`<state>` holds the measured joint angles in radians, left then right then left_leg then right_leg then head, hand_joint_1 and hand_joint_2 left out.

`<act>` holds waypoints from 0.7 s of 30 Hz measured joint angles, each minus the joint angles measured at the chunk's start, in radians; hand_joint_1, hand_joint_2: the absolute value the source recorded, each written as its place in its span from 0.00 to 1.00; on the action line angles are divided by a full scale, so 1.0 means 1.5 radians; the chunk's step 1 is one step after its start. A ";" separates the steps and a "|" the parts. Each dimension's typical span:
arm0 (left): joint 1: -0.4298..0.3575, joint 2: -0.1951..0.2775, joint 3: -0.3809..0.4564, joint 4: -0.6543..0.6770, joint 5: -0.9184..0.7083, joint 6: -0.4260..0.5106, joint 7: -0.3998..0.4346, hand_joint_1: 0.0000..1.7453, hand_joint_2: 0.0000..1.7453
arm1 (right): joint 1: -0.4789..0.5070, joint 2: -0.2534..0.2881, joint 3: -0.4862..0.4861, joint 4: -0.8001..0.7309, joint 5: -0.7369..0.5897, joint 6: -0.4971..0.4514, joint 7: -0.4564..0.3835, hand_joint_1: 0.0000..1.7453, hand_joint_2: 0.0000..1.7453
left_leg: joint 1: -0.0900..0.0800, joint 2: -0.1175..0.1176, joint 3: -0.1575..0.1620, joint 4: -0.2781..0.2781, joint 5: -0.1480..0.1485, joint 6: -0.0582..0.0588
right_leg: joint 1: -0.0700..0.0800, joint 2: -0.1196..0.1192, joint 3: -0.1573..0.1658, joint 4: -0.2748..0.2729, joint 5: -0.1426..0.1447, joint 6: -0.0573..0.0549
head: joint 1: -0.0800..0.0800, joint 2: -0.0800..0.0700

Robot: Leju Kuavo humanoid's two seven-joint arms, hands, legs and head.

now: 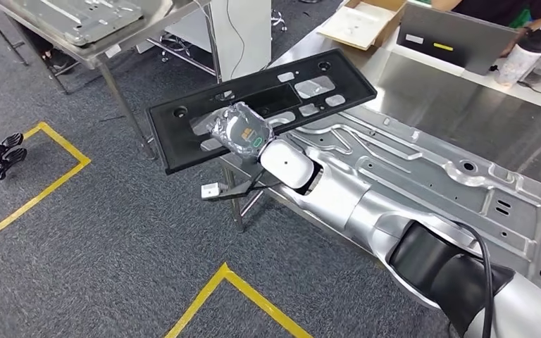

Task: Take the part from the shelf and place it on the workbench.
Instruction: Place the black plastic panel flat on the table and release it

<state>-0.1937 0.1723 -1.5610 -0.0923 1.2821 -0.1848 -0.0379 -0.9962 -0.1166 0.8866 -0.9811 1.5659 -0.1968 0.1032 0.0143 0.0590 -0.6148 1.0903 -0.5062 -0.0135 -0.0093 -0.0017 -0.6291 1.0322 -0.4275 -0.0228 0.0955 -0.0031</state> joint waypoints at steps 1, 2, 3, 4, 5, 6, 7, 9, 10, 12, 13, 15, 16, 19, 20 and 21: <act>0.001 0.000 0.000 0.000 0.001 0.000 0.001 0.00 1.00 | 0.000 0.001 0.000 0.000 0.000 0.000 0.000 1.00 1.00 | 0.001 -0.017 -0.018 0.042 -0.022 -0.001 | 0.000 0.007 0.000 0.000 0.000 -0.002 | 0.000 0.000; 0.003 0.000 0.000 0.000 0.001 -0.001 0.002 0.00 1.00 | 0.001 0.001 0.000 0.001 0.000 0.000 0.000 1.00 1.00 | 0.001 -0.026 -0.041 0.090 -0.043 -0.002 | 0.001 0.015 -0.001 0.000 0.001 -0.003 | 0.000 0.000; 0.005 0.001 0.000 0.000 0.002 -0.001 0.003 0.00 1.00 | 0.002 0.002 0.000 0.002 0.000 0.000 0.000 1.00 1.00 | 0.001 -0.031 -0.061 0.129 -0.054 -0.002 | 0.002 0.024 -0.001 0.000 0.001 -0.004 | 0.000 0.000; 0.006 0.001 0.000 0.000 0.002 -0.001 0.003 0.00 1.00 | 0.003 0.002 0.000 0.003 0.000 0.000 0.000 1.00 1.00 | 0.001 -0.034 -0.071 0.146 -0.052 -0.001 | 0.003 0.033 -0.001 0.001 0.001 -0.004 | 0.000 0.000; 0.007 0.001 0.000 0.000 0.003 -0.001 0.004 0.00 1.00 | 0.004 0.002 0.000 0.004 0.000 0.000 0.000 1.00 1.00 | 0.001 -0.036 -0.070 0.137 -0.038 0.002 | 0.004 0.042 0.000 0.002 0.001 -0.004 | 0.000 0.000; 0.007 0.001 0.000 0.000 0.004 -0.002 0.004 0.00 1.00 | 0.004 0.002 0.000 0.004 0.000 0.000 0.000 1.00 1.00 | 0.000 -0.041 -0.055 0.102 -0.013 0.005 | 0.004 0.052 0.000 0.002 0.001 -0.004 | 0.000 0.000; 0.007 0.002 0.000 0.000 0.005 -0.002 0.004 0.00 1.00 | 0.004 0.002 0.000 0.004 0.000 0.000 0.000 1.00 1.00 | 0.000 -0.054 -0.035 0.053 0.013 0.009 | 0.004 0.060 0.000 0.003 0.001 -0.004 | 0.000 0.000; 0.007 0.004 0.000 0.000 0.006 -0.003 0.004 0.00 1.00 | 0.003 0.002 0.000 0.005 -0.001 0.000 0.000 1.00 1.00 | 0.000 -0.080 0.000 -0.024 0.040 0.016 | 0.003 0.077 -0.003 0.004 0.002 0.000 | 0.000 0.000; 0.006 0.005 0.000 0.000 0.006 -0.004 0.004 0.00 1.00 | 0.003 0.002 0.000 0.005 -0.001 0.001 0.000 1.00 1.00 | -0.001 -0.087 0.007 -0.040 0.042 0.017 | 0.001 0.085 -0.005 0.004 0.004 0.004 | 0.000 0.000; 0.005 0.006 0.000 0.000 0.006 -0.005 0.003 0.00 1.00 | 0.004 0.001 0.000 0.006 -0.002 0.001 0.000 1.00 1.00 | -0.002 -0.082 0.010 -0.043 0.040 0.018 | -0.001 0.097 -0.009 0.002 0.006 0.011 | 0.000 0.000; 0.005 0.006 0.000 0.000 0.006 -0.005 0.003 0.00 1.00 | 0.004 0.001 0.000 0.007 -0.002 0.001 0.000 1.00 1.00 | -0.003 -0.080 0.010 -0.043 0.040 0.018 | -0.002 0.099 -0.010 0.002 0.007 0.012 | 0.000 0.000; 0.005 0.006 0.000 0.000 0.006 -0.005 0.003 0.00 1.00 | 0.004 0.001 0.000 0.007 -0.003 0.001 0.000 1.00 1.00 | -0.003 -0.079 0.010 -0.043 0.040 0.018 | -0.003 0.100 -0.010 0.001 0.008 0.013 | 0.000 0.000; 0.004 0.007 0.000 0.000 0.006 -0.005 0.003 0.00 1.00 | 0.004 0.000 0.000 0.007 -0.003 0.001 0.000 1.00 1.00 | -0.003 -0.077 0.011 -0.044 0.041 0.019 | -0.003 0.103 -0.010 0.000 0.008 0.014 | 0.000 0.000; 0.003 0.007 0.000 0.000 0.007 -0.007 0.002 0.00 1.00 | 0.005 -0.003 -0.001 0.010 -0.004 0.002 0.000 1.00 1.00 | -0.001 -0.044 0.015 -0.057 0.048 0.029 | 0.001 0.048 -0.051 0.088 -0.041 0.024 | 0.000 0.000; 0.004 0.007 0.000 0.000 0.007 -0.007 0.002 0.00 1.00 | 0.006 -0.004 -0.001 0.011 -0.004 0.002 0.000 1.00 1.00 | 0.000 -0.029 0.016 -0.060 0.049 0.032 | 0.001 0.023 -0.075 0.140 -0.066 0.028 | 0.000 0.000; 0.005 0.007 0.000 0.000 0.007 -0.007 0.001 0.00 1.00 | 0.007 -0.004 -0.001 0.012 -0.004 0.002 0.000 1.00 1.00 | -0.001 -0.016 0.017 -0.061 0.048 0.033 | 0.000 0.006 -0.097 0.186 -0.085 0.031 | 0.001 0.000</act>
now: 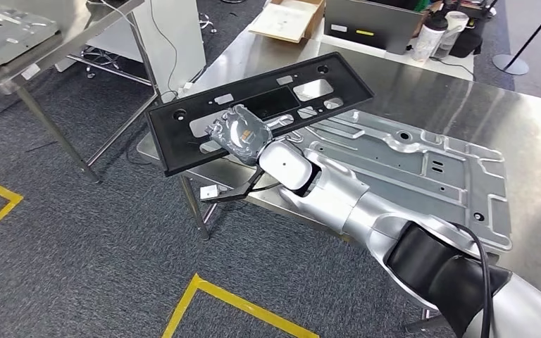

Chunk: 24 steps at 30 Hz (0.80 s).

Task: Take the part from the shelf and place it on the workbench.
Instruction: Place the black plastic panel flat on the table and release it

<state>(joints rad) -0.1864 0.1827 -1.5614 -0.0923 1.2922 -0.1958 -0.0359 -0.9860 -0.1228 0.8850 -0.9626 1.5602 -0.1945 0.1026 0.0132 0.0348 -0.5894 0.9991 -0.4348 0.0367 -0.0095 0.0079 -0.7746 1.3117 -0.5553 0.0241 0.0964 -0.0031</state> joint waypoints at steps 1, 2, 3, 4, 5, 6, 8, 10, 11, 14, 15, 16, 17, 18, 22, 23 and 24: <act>0.000 0.000 0.000 0.000 0.000 0.000 0.000 0.00 1.00 | 0.001 0.000 0.000 0.001 0.000 0.000 0.000 1.00 1.00 | 0.000 0.009 0.001 0.001 -0.001 0.000 | -0.002 -0.002 0.001 -0.002 0.009 0.002 | 0.000 0.000; 0.000 0.000 0.000 0.000 0.000 0.000 0.000 0.00 1.00 | 0.001 0.000 0.000 0.002 0.000 0.000 0.000 1.00 1.00 | 0.000 0.017 0.001 0.002 -0.003 -0.001 | -0.003 -0.007 0.016 -0.030 0.028 0.003 | 0.000 0.000; -0.001 -0.001 0.000 0.000 0.000 0.000 0.000 0.00 1.00 | 0.001 0.000 0.000 0.003 0.000 0.000 0.000 1.00 1.00 | 0.000 0.024 0.003 0.005 -0.006 -0.003 | -0.003 -0.019 0.041 -0.076 0.052 0.002 | 0.000 0.000; -0.001 -0.001 0.000 0.000 0.000 0.000 0.000 0.00 1.00 | 0.000 0.000 0.000 0.003 0.000 0.000 0.000 1.00 1.00 | -0.002 0.030 0.004 0.008 -0.010 -0.006 | 0.001 -0.037 0.066 -0.123 0.069 0.000 | 0.000 0.000; -0.001 -0.001 0.000 0.000 0.000 0.000 0.001 0.00 1.00 | -0.001 0.000 0.000 0.003 0.000 0.000 0.000 1.00 1.00 | -0.004 0.037 0.004 0.011 -0.013 -0.009 | 0.004 -0.050 0.083 -0.158 0.080 -0.004 | 0.000 0.000; -0.001 -0.001 0.000 0.000 0.000 -0.001 0.001 0.00 1.00 | -0.001 0.000 0.000 0.004 -0.001 0.000 0.000 1.00 1.00 | -0.006 0.043 0.005 0.013 -0.016 -0.012 | 0.007 -0.058 0.091 -0.177 0.083 -0.009 | 0.000 0.000; -0.002 -0.001 0.000 0.000 0.001 -0.001 0.003 0.00 1.00 | -0.001 -0.001 0.000 0.006 -0.002 0.001 0.000 1.00 1.00 | -0.008 0.059 0.009 0.014 -0.019 -0.018 | 0.009 -0.046 0.090 -0.182 0.083 -0.018 | 0.000 0.000; -0.004 0.000 0.000 0.000 0.002 -0.002 0.004 0.00 1.00 | 0.000 -0.001 -0.001 0.008 -0.004 0.002 0.000 1.00 1.00 | -0.005 0.050 0.008 0.024 -0.030 -0.025 | 0.005 -0.030 0.092 -0.185 0.086 -0.026 | 0.000 0.000; -0.004 0.000 0.000 0.000 0.003 -0.003 0.004 0.00 1.00 | -0.001 -0.001 -0.001 0.009 -0.005 0.002 0.001 1.00 1.00 | -0.003 0.033 0.001 0.043 -0.045 -0.028 | 0.003 -0.022 0.093 -0.187 0.088 -0.030 | 0.000 0.000; 0.000 0.001 0.000 0.000 0.004 -0.005 0.004 0.00 1.00 | 0.001 0.000 -0.001 0.015 -0.007 0.003 0.001 1.00 1.00 | 0.001 -0.014 -0.056 0.167 -0.103 -0.034 | 0.002 0.001 0.093 -0.187 0.089 -0.036 | -0.001 0.000; 0.001 0.001 0.000 0.000 0.005 -0.005 0.005 0.00 1.00 | 0.002 0.001 -0.001 0.019 -0.008 0.003 0.001 1.00 1.00 | 0.000 -0.017 -0.073 0.198 -0.110 -0.034 | 0.002 0.009 0.093 -0.187 0.089 -0.036 | -0.001 0.000; 0.002 0.001 0.000 0.000 0.005 -0.005 0.005 0.00 1.00 | 0.003 0.001 -0.001 0.024 -0.010 0.003 0.001 1.00 1.00 | 0.000 -0.018 -0.080 0.206 -0.103 -0.034 | 0.003 0.016 0.093 -0.186 0.089 -0.037 | -0.001 0.000; 0.002 0.001 0.000 0.000 0.006 -0.006 0.005 0.00 1.00 | 0.004 0.001 -0.002 0.029 -0.013 0.004 0.002 1.00 1.00 | 0.000 -0.019 -0.073 0.186 -0.084 -0.033 | 0.003 0.021 0.094 -0.184 0.089 -0.036 | -0.001 0.000; 0.002 0.001 0.000 0.000 0.007 -0.006 0.005 0.00 1.00 | 0.004 0.002 -0.004 0.035 -0.017 0.005 0.002 1.00 1.00 | 0.001 -0.020 -0.056 0.143 -0.057 -0.031 | 0.003 0.027 0.094 -0.183 0.088 -0.036 | -0.001 0.000; -0.002 0.002 0.000 0.000 0.014 -0.010 0.006 0.00 1.00 | 0.002 0.005 -0.020 0.061 -0.025 0.005 0.002 1.00 1.00 | -0.001 -0.031 -0.006 0.023 -0.014 -0.022 | 0.005 0.038 0.089 -0.177 0.087 -0.029 | 0.000 0.000; -0.003 0.002 0.000 0.000 0.015 -0.011 0.006 0.00 1.00 | 0.002 0.005 -0.024 0.069 -0.025 0.005 0.002 1.00 1.00 | -0.002 -0.031 -0.006 0.020 -0.012 -0.022 | 0.006 0.038 0.087 -0.177 0.088 -0.028 | 0.000 0.000; -0.003 0.002 0.000 0.000 0.016 -0.012 0.007 0.00 1.00 | 0.002 0.005 -0.028 0.077 -0.026 0.005 0.002 1.00 1.00 | -0.002 -0.031 -0.007 0.019 -0.010 -0.021 | 0.006 0.037 0.087 -0.178 0.088 -0.029 | 0.000 0.000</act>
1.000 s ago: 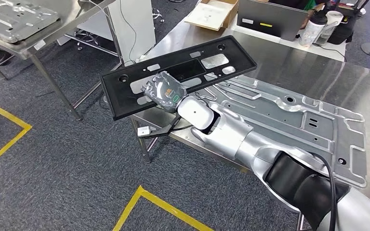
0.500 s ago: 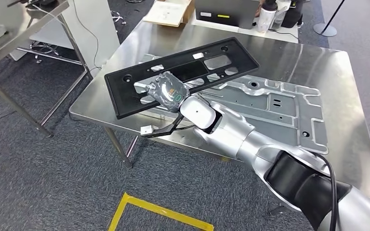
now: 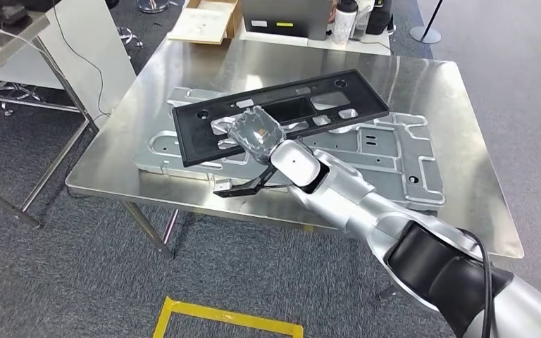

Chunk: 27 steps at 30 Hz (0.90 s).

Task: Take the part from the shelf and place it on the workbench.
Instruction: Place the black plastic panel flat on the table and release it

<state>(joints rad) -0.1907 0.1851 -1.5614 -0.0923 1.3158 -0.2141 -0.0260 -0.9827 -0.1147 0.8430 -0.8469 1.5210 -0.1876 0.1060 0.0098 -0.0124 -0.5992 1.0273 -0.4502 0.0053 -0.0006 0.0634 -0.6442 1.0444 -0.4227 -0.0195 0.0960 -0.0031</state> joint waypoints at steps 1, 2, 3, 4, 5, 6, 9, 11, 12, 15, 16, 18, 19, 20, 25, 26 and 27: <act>0.000 0.000 0.000 0.000 0.000 -0.001 0.000 0.00 1.00 | 0.000 0.000 -0.004 0.009 -0.001 0.000 0.000 1.00 1.00 | -0.001 -0.001 -0.001 0.000 0.001 0.001 | 0.000 -0.001 0.000 -0.002 0.001 -0.001 | 0.000 0.000; 0.000 0.000 0.000 0.000 0.001 -0.002 0.000 0.00 1.00 | 0.000 0.001 -0.007 0.017 -0.003 0.000 0.001 1.00 1.00 | -0.002 -0.002 -0.001 0.000 0.002 0.002 | -0.001 -0.002 0.001 -0.003 0.002 0.001 | 0.000 0.000; 0.000 0.000 0.000 0.000 0.001 -0.002 0.000 0.00 1.00 | 0.000 0.002 -0.011 0.025 -0.005 0.000 0.001 1.00 1.00 | -0.002 -0.003 -0.002 0.000 0.002 0.003 | -0.001 -0.003 0.001 -0.004 0.003 0.002 | 0.000 0.000; 0.000 0.000 0.000 0.000 0.002 -0.003 0.001 0.00 1.00 | -0.001 0.003 -0.015 0.033 -0.006 0.000 0.002 1.00 1.00 | -0.003 -0.004 -0.003 0.000 0.003 0.005 | -0.002 -0.004 0.001 -0.005 0.003 0.003 | 0.000 0.000; 0.000 0.000 0.000 0.000 0.002 -0.003 0.001 0.00 1.00 | -0.001 0.005 -0.018 0.039 -0.007 0.000 0.002 1.00 1.00 | -0.003 -0.005 -0.003 0.000 0.004 0.006 | -0.002 -0.005 0.002 -0.006 0.004 0.005 | 0.000 0.000; 0.000 0.000 0.000 0.000 0.002 -0.003 0.001 0.00 1.00 | -0.001 0.006 -0.021 0.044 -0.007 0.000 0.002 1.00 1.00 | -0.003 -0.005 -0.004 0.000 0.004 0.007 | -0.002 -0.006 0.002 -0.007 0.005 0.005 | 0.000 0.000; 0.000 0.000 0.000 0.000 0.002 -0.004 0.001 0.00 1.00 | -0.002 0.007 -0.024 0.055 -0.007 0.000 0.003 1.00 1.00 | -0.004 -0.005 -0.005 0.000 0.005 0.008 | -0.003 -0.006 0.002 -0.009 0.007 0.008 | 0.000 0.000; 0.000 0.000 0.000 0.000 0.003 -0.004 0.001 0.00 1.00 | -0.002 0.008 -0.026 0.060 -0.007 0.000 0.003 1.00 1.00 | -0.004 -0.005 -0.005 0.000 0.005 0.008 | -0.003 -0.006 0.001 -0.009 0.007 0.010 | 0.000 0.000; 0.000 0.000 0.000 0.000 0.003 -0.004 0.001 0.00 1.00 | -0.002 0.009 -0.028 0.062 -0.007 0.001 0.003 1.00 1.00 | -0.004 -0.005 -0.005 0.001 0.005 0.009 | -0.004 -0.006 0.001 -0.010 0.007 0.010 | 0.000 0.000; -0.001 0.000 0.000 0.000 0.005 -0.006 0.004 0.00 1.00 | -0.002 0.011 -0.034 0.074 -0.011 0.006 0.007 1.00 1.00 | -0.005 -0.005 -0.005 0.001 0.005 0.009 | -0.004 -0.006 0.001 -0.010 0.008 0.012 | 0.000 0.000; -0.001 0.000 0.000 0.000 0.006 -0.007 0.005 0.00 1.00 | -0.002 0.012 -0.037 0.081 -0.014 0.008 0.008 1.00 1.00 | -0.005 -0.005 -0.005 0.001 0.005 0.009 | -0.004 -0.006 0.001 -0.010 0.008 0.013 | 0.000 0.000; -0.002 0.001 0.000 0.000 0.010 -0.010 0.009 0.00 1.00 | -0.002 0.013 -0.042 0.099 -0.022 0.009 0.009 1.00 1.00 | -0.005 -0.005 -0.005 0.001 0.005 0.009 | -0.004 -0.006 0.001 -0.010 0.008 0.013 | 0.000 0.000; -0.002 0.001 0.000 0.000 0.012 -0.011 0.011 0.00 1.00 | -0.002 0.014 -0.045 0.109 -0.025 0.009 0.009 1.00 1.00 | -0.005 -0.005 -0.005 0.001 0.005 0.009 | -0.004 -0.006 0.001 -0.010 0.008 0.013 | 0.000 0.000; -0.002 0.001 0.000 0.000 0.014 -0.013 0.012 0.00 1.00 | -0.003 0.015 -0.048 0.119 -0.028 0.009 0.008 1.00 1.00 | -0.005 -0.005 -0.005 0.001 0.005 0.009 | -0.004 -0.006 0.001 -0.010 0.008 0.013 | 0.000 0.000; -0.002 0.003 0.000 0.000 0.028 -0.017 0.016 0.00 1.00 | -0.003 0.018 -0.059 0.163 -0.042 0.027 0.008 1.00 1.00 | -0.004 -0.005 -0.005 0.001 0.006 0.009 | -0.003 -0.006 0.000 -0.009 0.008 0.013 | 0.000 0.000; -0.002 0.003 0.000 0.000 0.030 -0.017 0.017 0.00 1.00 | -0.003 0.019 -0.062 0.169 -0.045 0.033 0.008 1.00 1.00 | -0.004 -0.005 -0.005 0.001 0.006 0.009 | -0.003 -0.006 0.000 -0.009 0.008 0.013 | 0.000 0.000; -0.003 0.003 0.000 0.000 0.032 -0.018 0.017 0.00 1.00 | -0.002 0.019 -0.064 0.175 -0.046 0.038 0.008 1.00 1.00 | -0.004 -0.005 -0.005 0.001 0.006 0.009 | -0.003 -0.006 0.000 -0.009 0.008 0.013 | 0.000 0.000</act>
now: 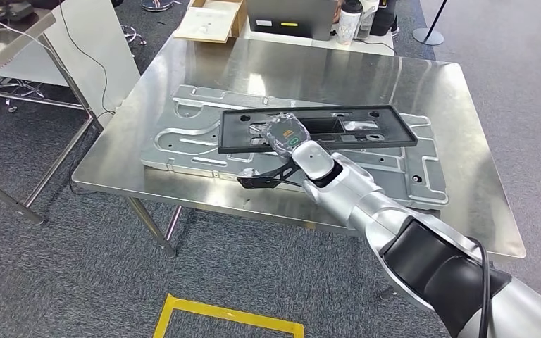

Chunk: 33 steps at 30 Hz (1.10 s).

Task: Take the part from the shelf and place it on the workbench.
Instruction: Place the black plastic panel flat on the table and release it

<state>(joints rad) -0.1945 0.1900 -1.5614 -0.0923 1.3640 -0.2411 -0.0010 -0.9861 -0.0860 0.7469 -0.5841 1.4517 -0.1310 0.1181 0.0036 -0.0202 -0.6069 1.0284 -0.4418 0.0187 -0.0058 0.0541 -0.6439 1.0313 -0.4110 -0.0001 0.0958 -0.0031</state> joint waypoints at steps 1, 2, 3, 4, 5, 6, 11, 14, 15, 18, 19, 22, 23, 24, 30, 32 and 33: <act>0.000 0.000 0.000 0.000 0.002 0.000 0.000 0.00 1.00 | 0.000 0.001 -0.002 0.005 0.000 0.003 0.000 1.00 1.00 | 0.000 0.000 0.000 0.000 0.000 0.000 | 0.000 0.000 0.000 0.000 0.000 0.000 | 0.000 0.000; 0.000 0.000 0.000 0.000 0.003 0.000 0.000 0.00 1.00 | 0.000 0.001 -0.003 0.009 -0.001 0.005 0.000 1.00 1.00 | 0.000 0.000 0.000 0.000 0.000 0.000 | 0.000 0.000 0.000 0.000 0.000 0.000 | 0.000 0.000; 0.000 0.000 0.000 0.000 0.004 -0.001 0.001 0.00 1.00 | 0.001 0.002 -0.005 0.012 -0.001 0.008 0.000 1.00 1.00 | 0.000 0.000 0.000 0.000 0.000 0.000 | 0.000 0.000 0.000 0.000 0.000 0.000 | 0.000 0.000; 0.000 0.000 0.000 0.000 0.006 -0.002 0.001 0.00 1.00 | 0.001 0.002 -0.005 0.015 -0.003 0.011 0.000 1.00 1.00 | 0.000 0.000 0.000 0.000 0.000 0.000 | 0.000 0.000 0.000 0.000 0.000 0.000 | 0.000 0.000; 0.000 0.000 0.000 0.000 0.007 -0.003 0.001 0.00 1.00 | 0.001 0.002 -0.006 0.018 -0.004 0.014 0.001 1.00 1.00 | 0.000 0.000 0.000 0.000 0.000 0.000 | 0.000 0.000 0.000 0.000 0.000 0.000 | 0.000 0.000; 0.000 0.000 0.000 0.000 0.008 -0.004 0.001 0.00 1.00 | 0.001 0.002 -0.007 0.021 -0.006 0.018 0.001 1.00 1.00 | 0.000 0.000 0.000 0.000 0.000 0.000 | 0.000 0.000 0.000 0.000 0.000 0.000 | 0.000 0.000; 0.001 0.000 0.000 0.000 0.016 -0.012 -0.002 0.00 1.00 | 0.003 0.003 -0.013 0.032 -0.012 0.031 0.001 1.00 1.00 | 0.000 0.000 0.000 0.000 0.000 0.000 | 0.000 0.000 0.000 0.000 0.000 0.000 | 0.000 0.000; 0.001 0.000 0.000 0.000 0.024 -0.021 -0.005 0.00 1.00 | 0.009 0.004 -0.017 0.033 -0.014 0.040 -0.001 1.00 1.00 | 0.000 0.000 0.000 0.000 0.000 0.000 | 0.000 0.000 0.000 0.000 0.000 0.000 | 0.000 0.000; 0.001 0.000 0.000 0.000 0.027 -0.025 -0.006 0.00 1.00 | 0.011 0.005 -0.019 0.033 -0.016 0.043 -0.003 1.00 1.00 | 0.000 0.000 0.000 0.000 0.000 0.000 | 0.000 0.000 0.000 0.000 0.000 0.000 | 0.000 0.000; 0.003 0.000 0.000 0.000 0.036 -0.036 -0.010 0.00 1.00 | 0.017 0.008 -0.022 0.033 -0.022 0.053 -0.010 0.25 0.25 | 0.000 0.000 0.000 0.000 0.000 0.000 | 0.000 0.000 0.000 0.001 0.000 0.000 | 0.000 0.000; 0.004 0.000 0.001 0.000 0.038 -0.040 -0.012 0.00 1.00 | 0.018 0.009 -0.023 0.033 -0.023 0.055 -0.012 0.00 0.00 | 0.000 0.000 0.000 0.000 0.000 0.000 | 0.000 0.000 0.000 0.001 0.000 0.000 | 0.000 0.000; 0.007 0.000 0.001 0.000 0.042 -0.055 -0.019 0.00 1.00 | 0.021 0.013 -0.023 0.033 -0.025 0.062 -0.014 0.00 0.00 | 0.000 0.000 0.000 0.000 0.000 0.000 | 0.000 0.000 0.000 0.001 0.000 0.000 | 0.000 0.000; 0.008 0.000 0.002 0.000 0.044 -0.060 -0.020 0.00 1.00 | 0.022 0.014 -0.023 0.033 -0.027 0.064 -0.016 0.00 0.00 | 0.000 0.000 0.000 0.000 0.000 0.000 | 0.000 0.000 0.000 0.001 0.000 0.000 | 0.000 0.000; 0.008 0.000 0.003 0.000 0.046 -0.063 -0.021 0.00 1.00 | 0.022 0.014 -0.023 0.033 -0.029 0.066 -0.018 0.00 0.00 | 0.000 0.000 0.000 0.000 0.000 0.000 | 0.000 0.000 0.000 0.001 0.000 0.000 | 0.000 0.000; 0.010 0.000 0.013 0.000 0.061 -0.052 -0.017 0.00 1.00 | 0.022 0.017 -0.023 0.032 -0.033 0.070 -0.021 0.00 0.00 | 0.000 0.000 0.000 0.000 0.000 0.000 | 0.000 0.000 0.000 0.000 0.000 0.000 | 0.000 0.000; 0.010 0.000 0.015 0.000 0.063 -0.051 -0.016 0.00 1.00 | 0.022 0.018 -0.023 0.032 -0.033 0.070 -0.021 0.00 0.00 | 0.000 0.000 0.000 0.000 0.000 0.000 | 0.000 0.000 0.000 0.000 0.000 0.000 | 0.000 0.000; 0.010 0.000 0.016 0.000 0.063 -0.051 -0.016 0.00 1.00 | 0.021 0.018 -0.023 0.032 -0.034 0.070 -0.021 0.00 0.00 | 0.000 0.000 0.000 0.000 0.000 0.000 | 0.000 0.000 0.000 0.001 0.000 0.000 | 0.000 0.000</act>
<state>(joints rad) -0.1796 0.1904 -1.5372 -0.0923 1.4583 -0.3178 -0.0248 -0.9540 -0.0588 0.7118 -0.5368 1.4013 -0.0262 0.0869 0.0040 -0.0200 -0.6066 1.0283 -0.4414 0.0185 -0.0053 0.0541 -0.6439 1.0321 -0.4110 -0.0001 0.0958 -0.0031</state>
